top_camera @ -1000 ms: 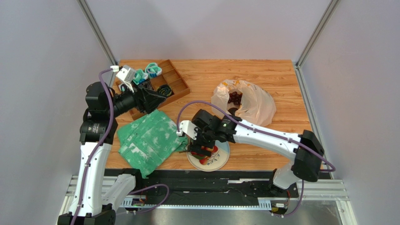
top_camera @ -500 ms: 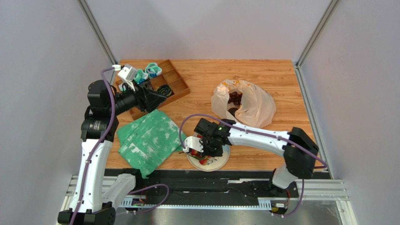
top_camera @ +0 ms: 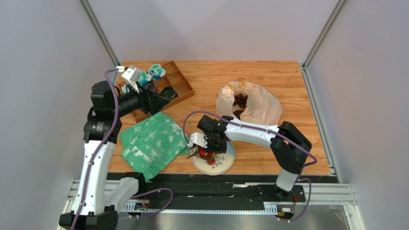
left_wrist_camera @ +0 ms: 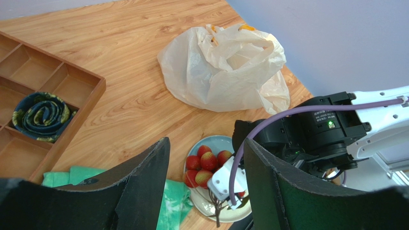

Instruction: Take the fake fruits out of the plastic bag

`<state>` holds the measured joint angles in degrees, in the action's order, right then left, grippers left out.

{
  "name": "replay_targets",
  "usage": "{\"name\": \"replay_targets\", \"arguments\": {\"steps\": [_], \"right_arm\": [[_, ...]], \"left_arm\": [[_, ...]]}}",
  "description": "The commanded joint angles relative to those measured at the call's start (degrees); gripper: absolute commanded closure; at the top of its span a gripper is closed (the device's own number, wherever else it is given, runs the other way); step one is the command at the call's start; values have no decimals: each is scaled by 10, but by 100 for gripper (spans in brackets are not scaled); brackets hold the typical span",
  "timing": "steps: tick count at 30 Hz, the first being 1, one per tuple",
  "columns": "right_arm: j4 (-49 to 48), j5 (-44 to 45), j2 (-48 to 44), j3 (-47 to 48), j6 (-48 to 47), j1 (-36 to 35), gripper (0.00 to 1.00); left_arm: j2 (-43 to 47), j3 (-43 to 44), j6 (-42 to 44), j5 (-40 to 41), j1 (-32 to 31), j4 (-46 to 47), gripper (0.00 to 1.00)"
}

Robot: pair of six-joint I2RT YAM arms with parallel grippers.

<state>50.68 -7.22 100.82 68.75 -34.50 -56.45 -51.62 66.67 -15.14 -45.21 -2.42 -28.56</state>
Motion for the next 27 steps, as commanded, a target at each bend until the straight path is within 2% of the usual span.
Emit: {"name": "replay_targets", "arguments": {"steps": [1, 5, 9, 10, 13, 15, 16, 20, 22, 25, 27], "right_arm": [[-46, 29, -1, 24, 8, -2, 96], [-44, 35, -11, 10, 5, -2, 95], [-3, 52, -79, -5, 5, 5, 92], [1, 56, -99, -8, 7, 6, 78], [14, 70, -200, -27, 7, 5, 47], [31, 55, -255, -37, -8, 5, 40], [36, 52, -302, -41, -17, 6, 33], [80, 51, -386, -42, -38, 11, 32], [85, 59, -415, -35, -33, 27, 35], [81, 41, -440, -16, -7, 107, 38], [69, 12, -432, -6, 21, 199, 38]], "left_arm": [[1, 1, -9, -15, 4, 9, 34], [8, -4, -9, -15, 4, 9, 34], [8, -10, 2, -10, 4, 4, 32], [6, -11, 3, -8, 4, 3, 32], [-16, 4, 2, -10, -2, 3, 28], [-30, 20, 0, -14, -15, 3, 19], [-46, 39, 2, -15, -20, 3, 19], [-92, 92, 20, -20, -56, -6, 18], [-124, 121, 45, -18, -93, -17, 17], [-168, 153, 77, -23, -144, -20, 17], [-206, 171, 100, -25, -181, -27, 16]]}}
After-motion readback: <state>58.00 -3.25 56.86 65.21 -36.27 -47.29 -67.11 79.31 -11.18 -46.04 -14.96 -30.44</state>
